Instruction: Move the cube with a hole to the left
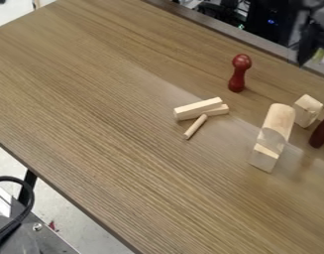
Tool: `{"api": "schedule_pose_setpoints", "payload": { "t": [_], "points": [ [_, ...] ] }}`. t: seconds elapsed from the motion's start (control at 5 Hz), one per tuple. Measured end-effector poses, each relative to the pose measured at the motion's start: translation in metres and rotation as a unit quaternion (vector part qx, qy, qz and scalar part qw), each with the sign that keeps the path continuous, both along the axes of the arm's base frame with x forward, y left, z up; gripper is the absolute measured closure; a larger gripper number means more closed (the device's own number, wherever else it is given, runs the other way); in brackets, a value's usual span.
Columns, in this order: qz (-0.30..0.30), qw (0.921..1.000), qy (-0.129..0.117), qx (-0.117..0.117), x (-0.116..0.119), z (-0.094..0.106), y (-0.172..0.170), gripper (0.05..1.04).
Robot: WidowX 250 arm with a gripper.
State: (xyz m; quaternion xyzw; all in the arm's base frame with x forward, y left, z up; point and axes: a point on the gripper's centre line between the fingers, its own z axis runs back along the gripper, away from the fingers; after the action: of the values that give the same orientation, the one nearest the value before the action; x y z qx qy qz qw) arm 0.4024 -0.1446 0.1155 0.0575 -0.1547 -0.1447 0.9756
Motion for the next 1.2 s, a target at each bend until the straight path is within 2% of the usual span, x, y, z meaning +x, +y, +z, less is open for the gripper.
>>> {"api": "schedule_pose_setpoints", "payload": {
  "t": [0.2, 0.4, 0.6, 0.8, 1.2],
  "points": [
    [-0.004, 0.9999, -0.007, -0.011, 0.011, 0.007, -0.007, 0.084],
    [-0.007, 0.9998, -0.012, -0.013, 0.021, 0.005, -0.012, 0.084],
    [0.004, 0.9997, -0.02, -0.014, 0.027, -0.004, -0.012, 0.084],
    [0.031, 0.9986, -0.036, -0.025, 0.03, -0.018, -0.01, 0.084],
    [0.069, 0.9958, -0.054, -0.027, 0.03, -0.039, 0.001, 0.084]
  ]
}}
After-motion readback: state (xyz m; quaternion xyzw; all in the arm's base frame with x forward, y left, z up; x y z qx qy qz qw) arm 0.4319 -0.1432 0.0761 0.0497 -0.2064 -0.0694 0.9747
